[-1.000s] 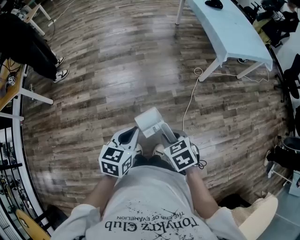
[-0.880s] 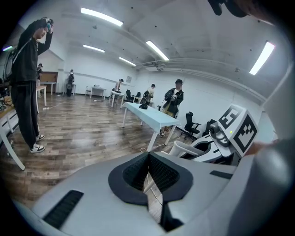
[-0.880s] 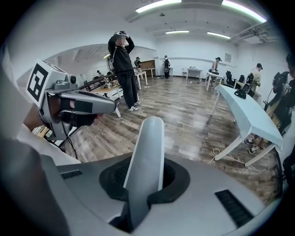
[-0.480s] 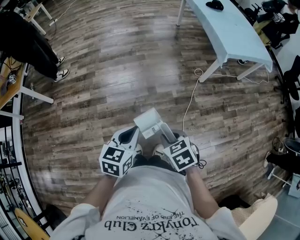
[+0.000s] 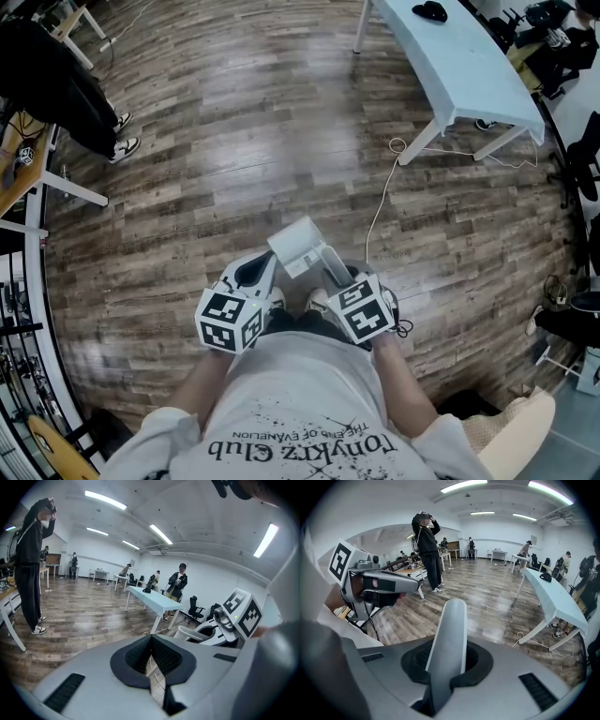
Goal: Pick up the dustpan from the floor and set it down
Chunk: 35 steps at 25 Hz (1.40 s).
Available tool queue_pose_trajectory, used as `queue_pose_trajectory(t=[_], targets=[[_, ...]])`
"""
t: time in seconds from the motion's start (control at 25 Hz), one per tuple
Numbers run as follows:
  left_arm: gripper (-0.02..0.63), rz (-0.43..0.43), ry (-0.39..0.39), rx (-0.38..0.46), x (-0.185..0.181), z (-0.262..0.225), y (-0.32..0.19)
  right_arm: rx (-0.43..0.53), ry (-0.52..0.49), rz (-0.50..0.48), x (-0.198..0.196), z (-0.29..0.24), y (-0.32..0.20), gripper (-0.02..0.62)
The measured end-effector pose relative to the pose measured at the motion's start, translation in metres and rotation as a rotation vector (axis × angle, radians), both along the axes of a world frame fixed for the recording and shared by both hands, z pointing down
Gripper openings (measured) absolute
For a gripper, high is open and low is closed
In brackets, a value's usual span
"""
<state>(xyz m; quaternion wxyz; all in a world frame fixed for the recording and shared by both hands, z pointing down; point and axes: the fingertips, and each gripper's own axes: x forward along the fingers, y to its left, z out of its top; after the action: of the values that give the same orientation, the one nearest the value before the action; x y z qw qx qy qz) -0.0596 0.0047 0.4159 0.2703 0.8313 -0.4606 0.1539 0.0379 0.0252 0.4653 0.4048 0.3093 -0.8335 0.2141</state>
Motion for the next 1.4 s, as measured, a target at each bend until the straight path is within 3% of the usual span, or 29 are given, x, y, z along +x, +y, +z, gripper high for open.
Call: queue_pose_trajectory(t=[0.64,1.4], targets=[[0.023,0.008,0.004,-0.016,-0.004,0.005,0.003,0.006,0.012,0.004,0.000,0.005,-0.003,0.060],[0.023,0.041,-0.025,-0.048,-0.011,0.027,-0.015,-0.009,0.055,0.003,-0.003,0.053,-0.025,0.060]])
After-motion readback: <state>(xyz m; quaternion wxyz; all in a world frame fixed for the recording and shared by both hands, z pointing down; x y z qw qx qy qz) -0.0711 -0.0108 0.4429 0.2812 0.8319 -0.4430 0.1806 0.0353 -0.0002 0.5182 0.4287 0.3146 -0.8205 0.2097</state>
